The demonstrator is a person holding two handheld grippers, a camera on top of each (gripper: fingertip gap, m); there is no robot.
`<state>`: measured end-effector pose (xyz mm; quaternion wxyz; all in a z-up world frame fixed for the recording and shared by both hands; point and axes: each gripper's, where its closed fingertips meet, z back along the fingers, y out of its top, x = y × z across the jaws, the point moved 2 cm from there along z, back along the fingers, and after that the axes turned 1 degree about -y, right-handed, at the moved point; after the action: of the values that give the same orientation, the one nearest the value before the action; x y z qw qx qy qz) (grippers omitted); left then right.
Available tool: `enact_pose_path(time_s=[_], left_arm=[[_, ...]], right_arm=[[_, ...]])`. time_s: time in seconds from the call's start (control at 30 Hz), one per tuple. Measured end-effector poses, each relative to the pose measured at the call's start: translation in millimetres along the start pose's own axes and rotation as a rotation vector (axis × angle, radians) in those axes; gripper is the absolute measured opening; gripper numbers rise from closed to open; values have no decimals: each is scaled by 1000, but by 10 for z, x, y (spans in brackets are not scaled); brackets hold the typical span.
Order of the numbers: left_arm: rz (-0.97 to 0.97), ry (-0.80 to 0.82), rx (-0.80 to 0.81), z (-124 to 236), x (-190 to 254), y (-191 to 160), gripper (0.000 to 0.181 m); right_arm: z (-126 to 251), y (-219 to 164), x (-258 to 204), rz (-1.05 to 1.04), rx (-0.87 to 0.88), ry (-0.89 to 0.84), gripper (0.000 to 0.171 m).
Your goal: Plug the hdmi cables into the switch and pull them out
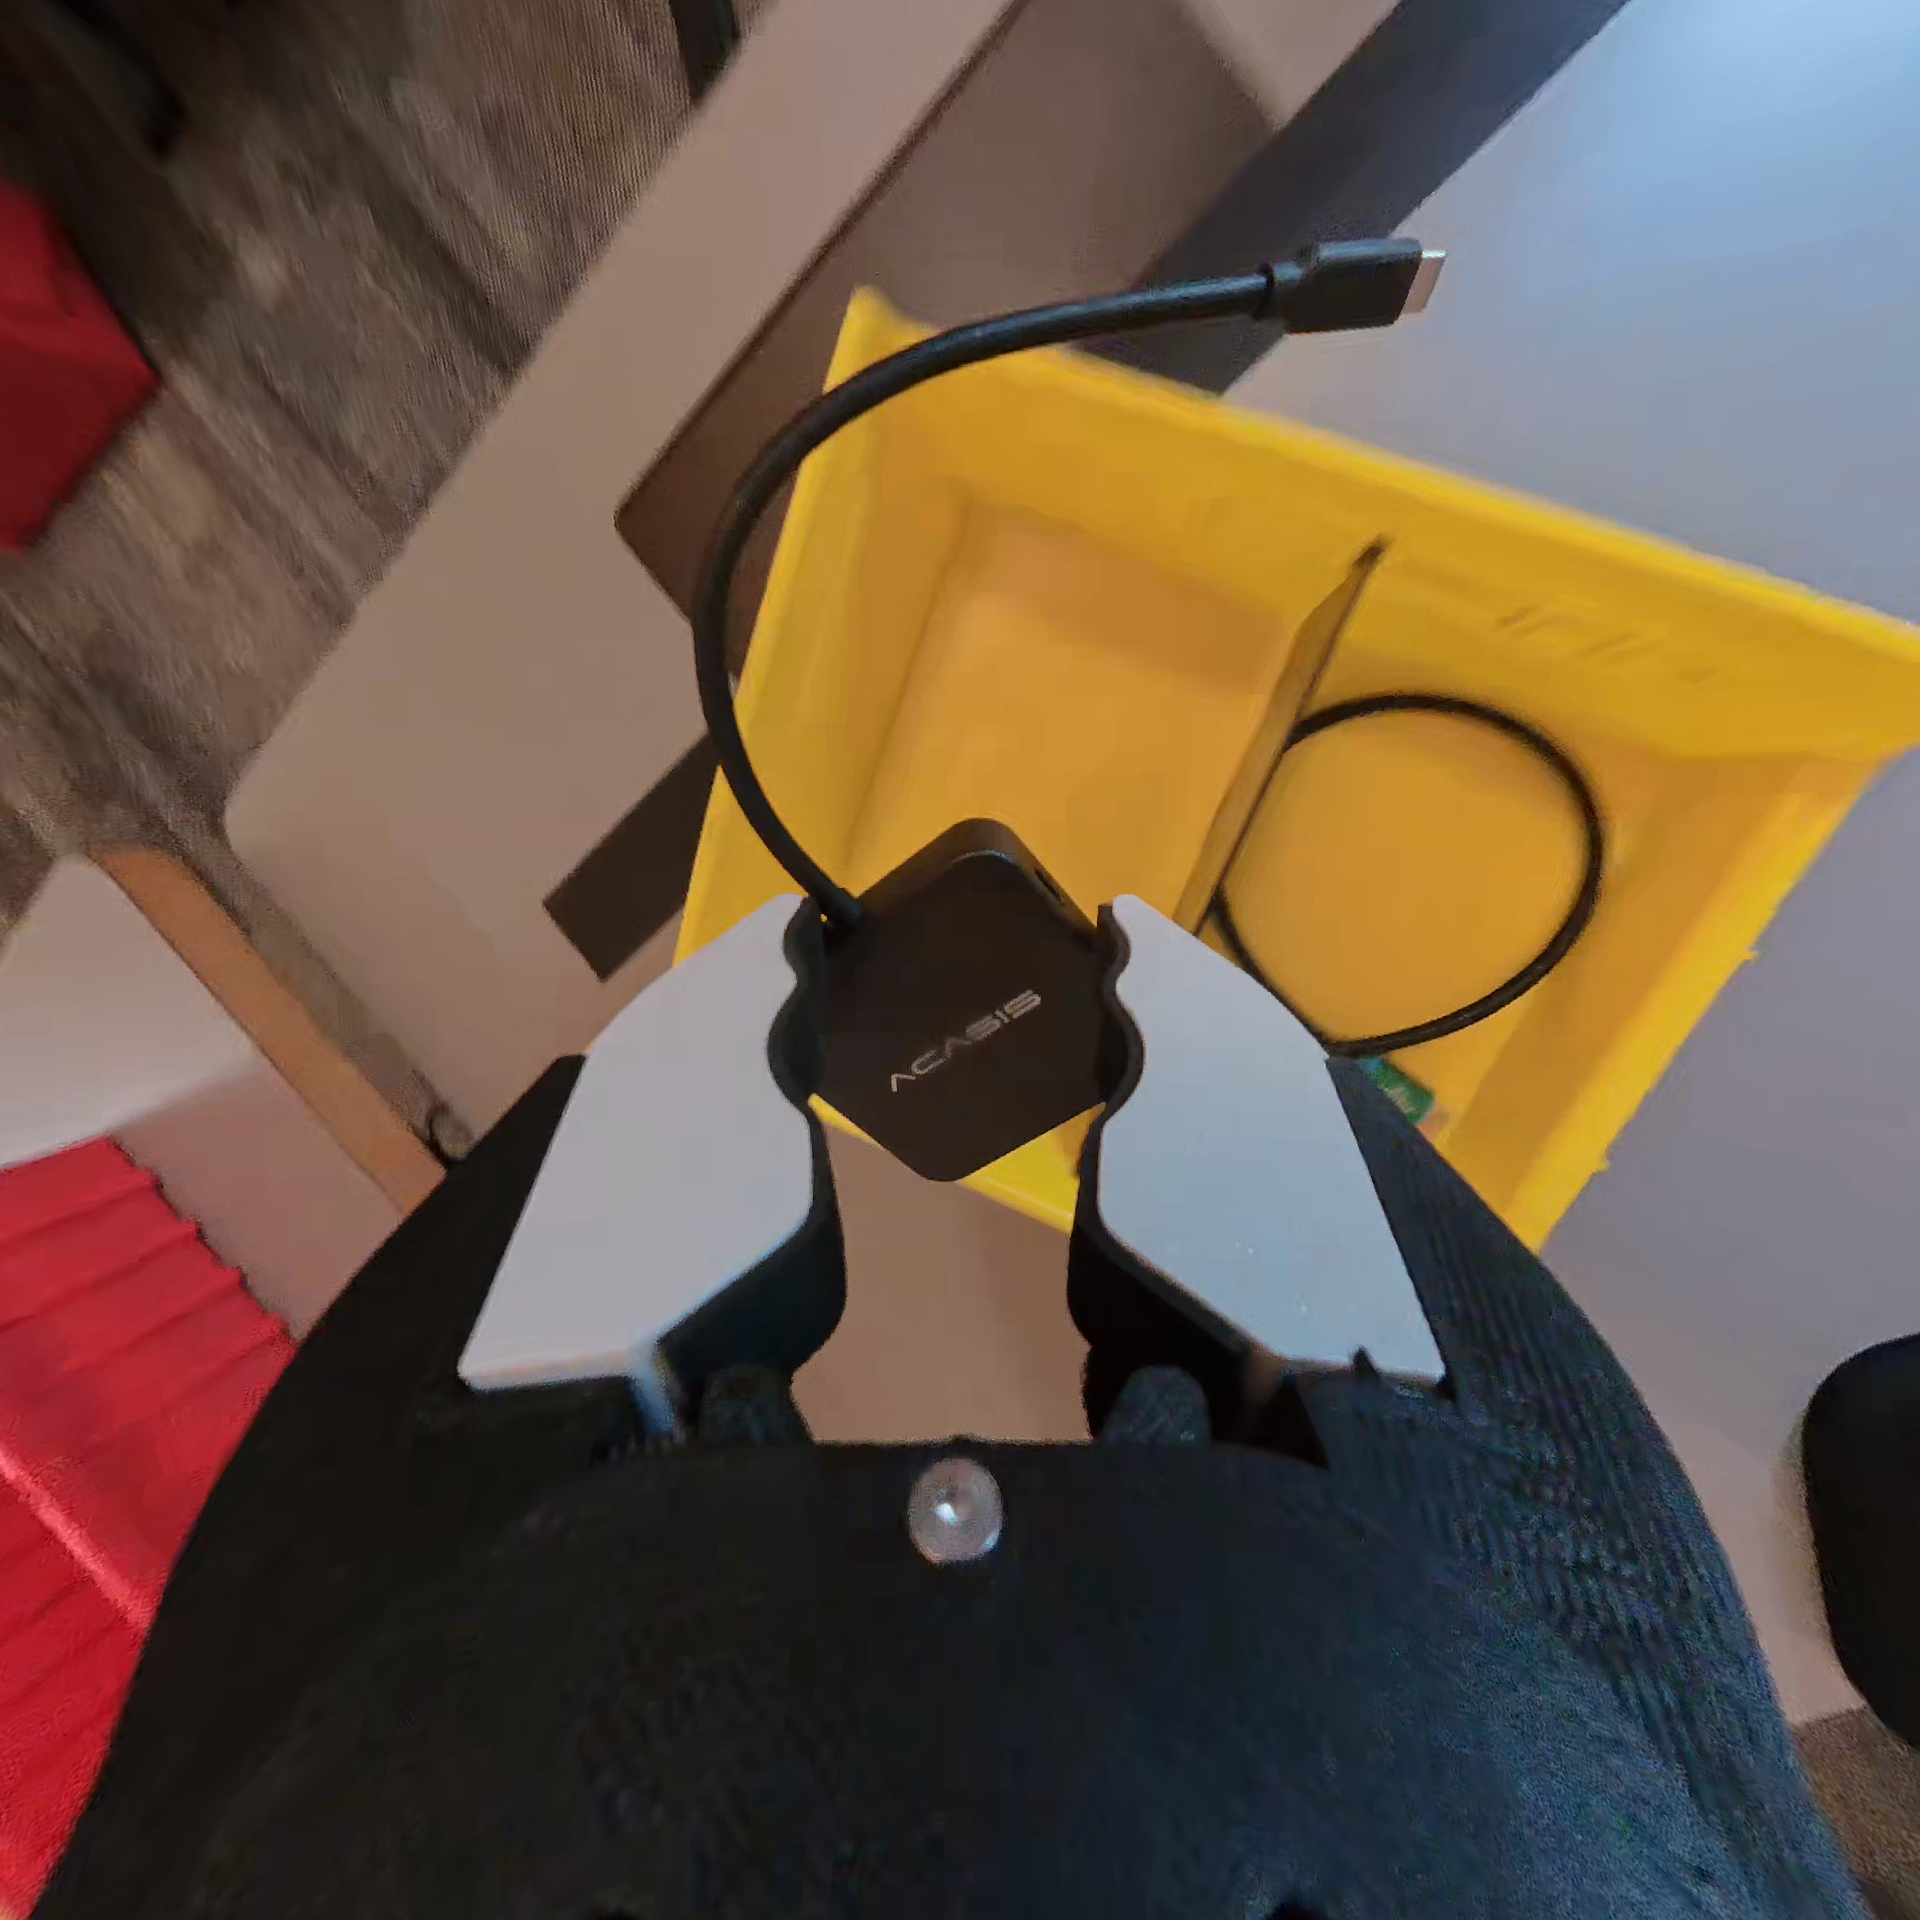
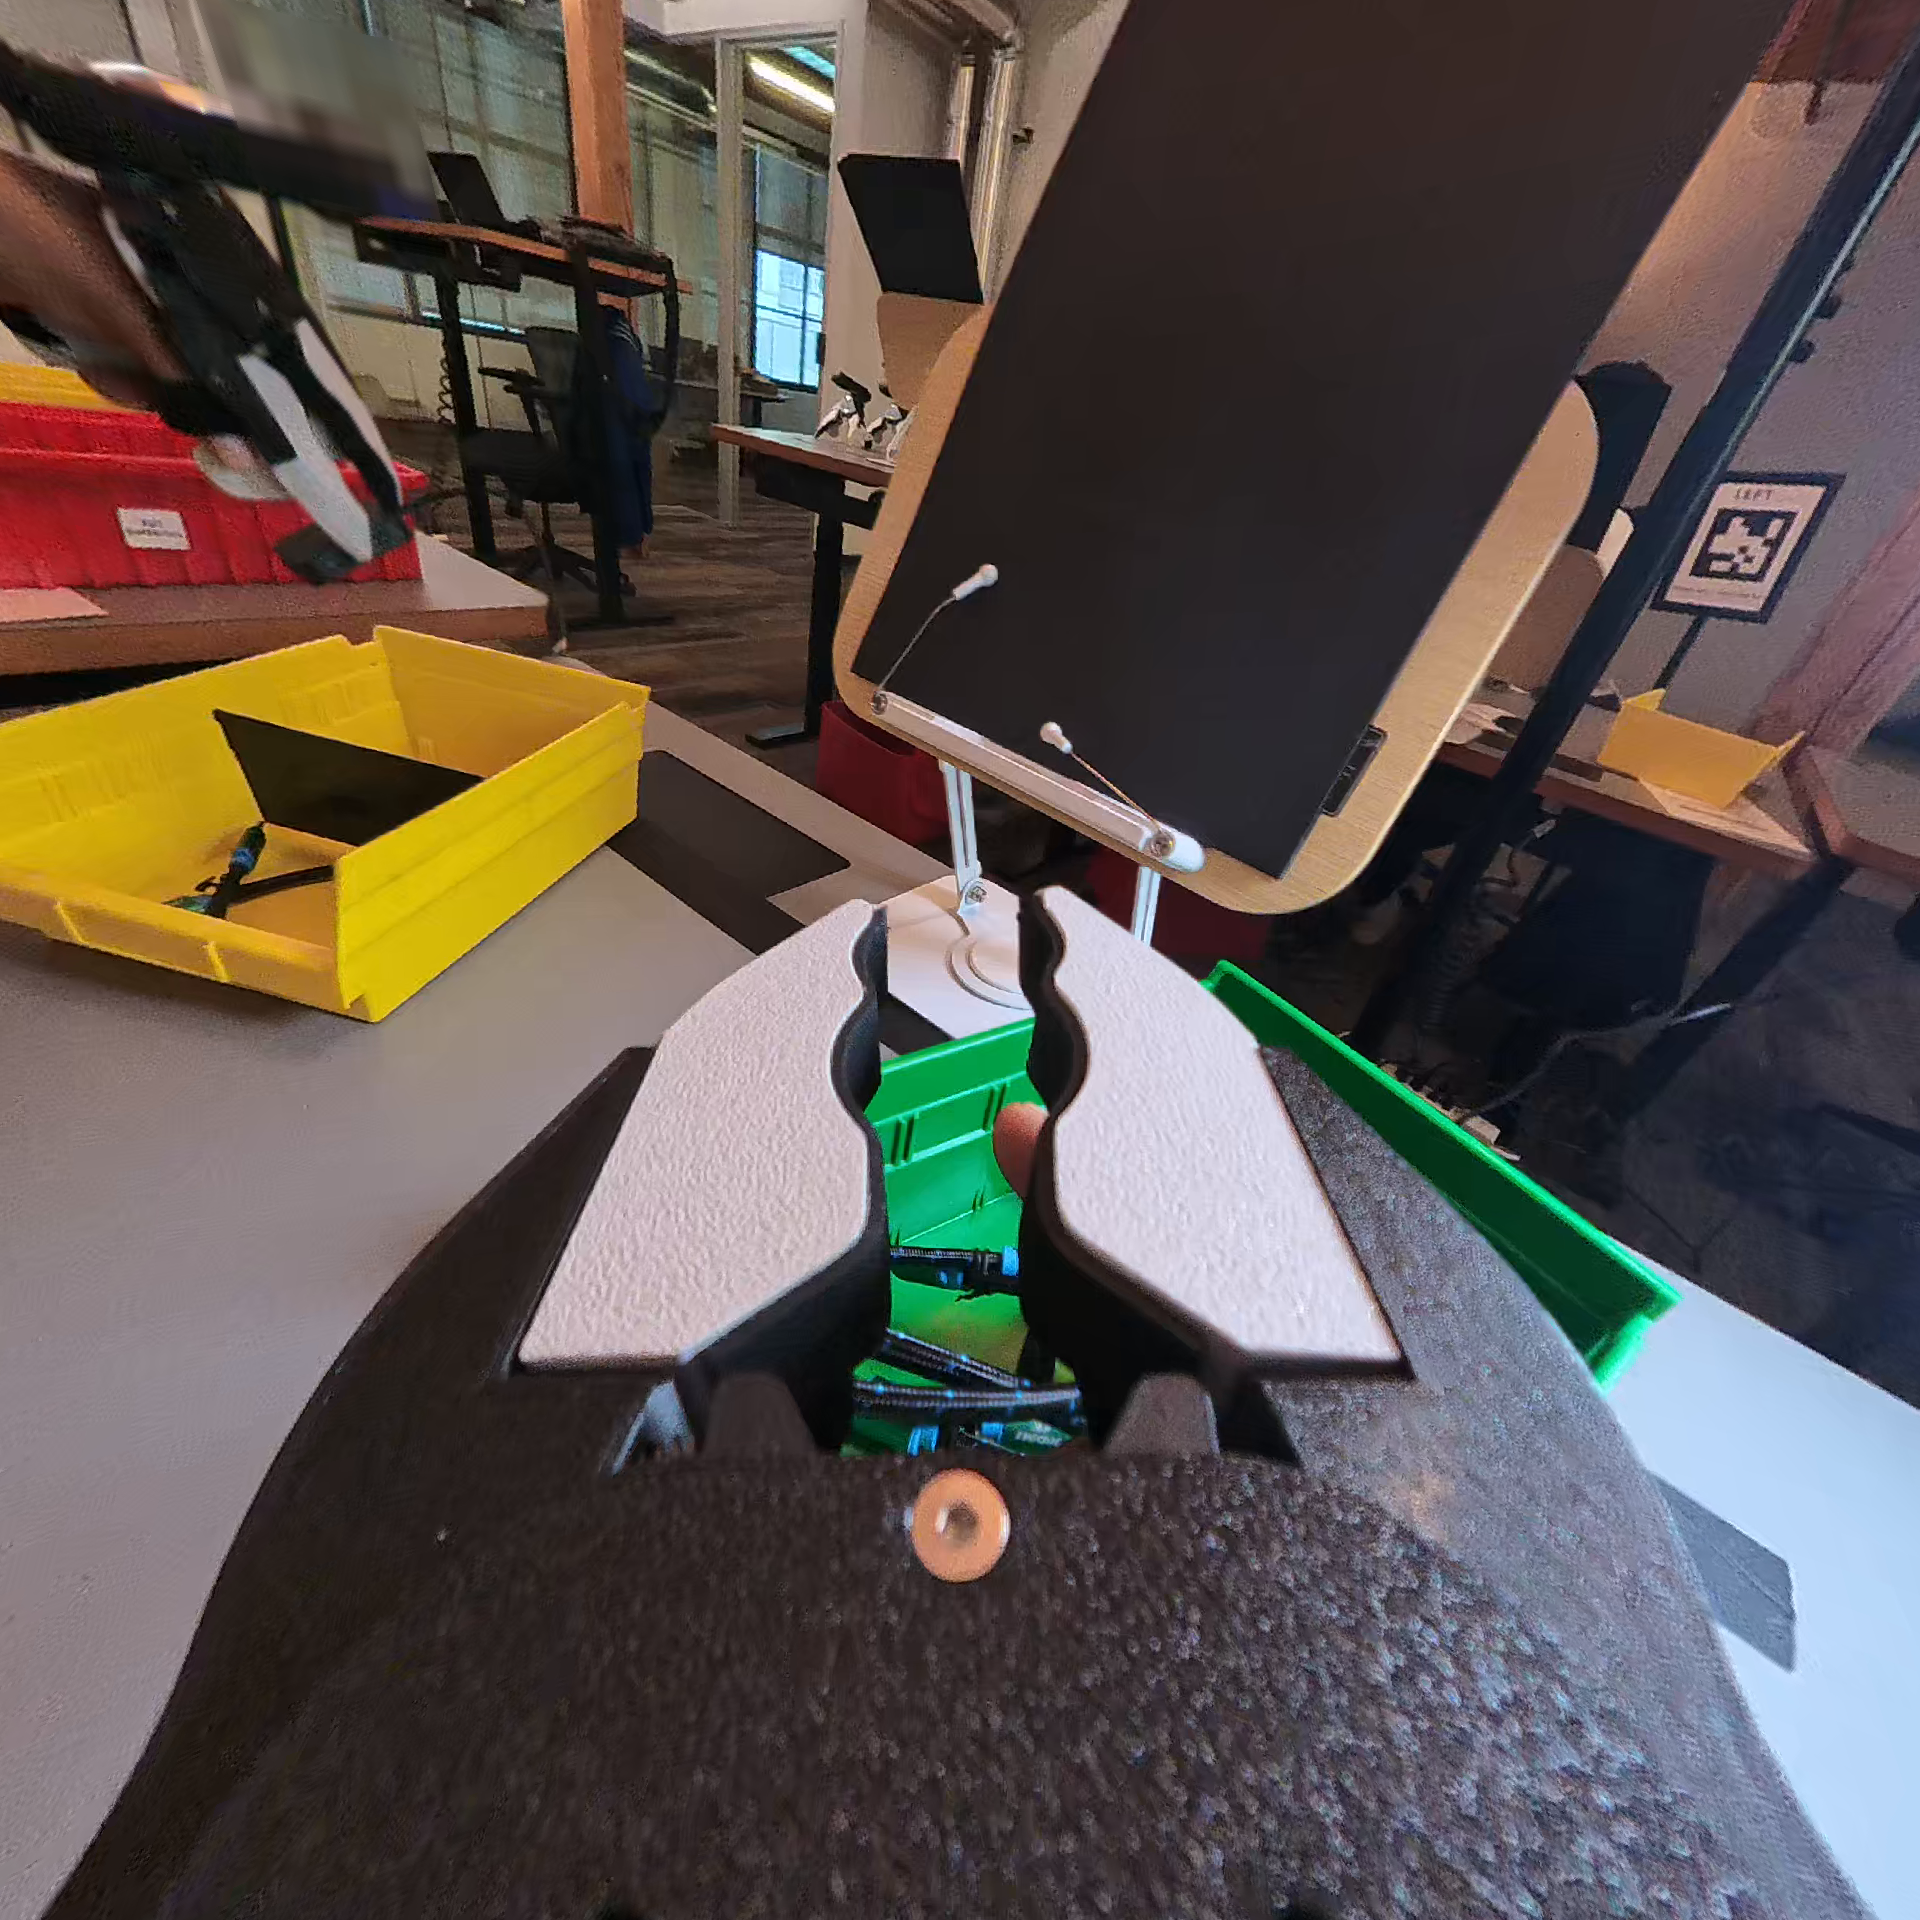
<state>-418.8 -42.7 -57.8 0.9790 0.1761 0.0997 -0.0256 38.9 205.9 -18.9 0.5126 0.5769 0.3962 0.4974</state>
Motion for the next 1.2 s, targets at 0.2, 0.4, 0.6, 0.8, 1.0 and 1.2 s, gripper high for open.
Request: enact_pose_path(time_s=[0.2, 0.4, 0.6, 0.8, 1.0, 1.2], left_arm=[[-102, -234, 499, 770, 865, 625, 50], [-259, -693, 1017, 1366, 2298, 950, 48], [-445, -1129, 1396, 1614, 3374, 921, 47], [-531, -1386, 1451, 1363, 3789, 878, 44], [-378, -1159, 1471, 1341, 3475, 955, 26], [-460, -892, 1298, 1156, 3553, 930, 42]], right_arm=[[-63, 68, -344, 55, 29, 129, 24], [-149, 79, -1059, -80, 121, 500, 28], [-130, 241, -1670, -602, 261, 973, 56], [-66, 268, -1930, -742, 273, 1147, 25], [-21, 326, -1643, -642, 383, 1006, 14], [67, 518, -1366, -531, 452, 815, 13]])
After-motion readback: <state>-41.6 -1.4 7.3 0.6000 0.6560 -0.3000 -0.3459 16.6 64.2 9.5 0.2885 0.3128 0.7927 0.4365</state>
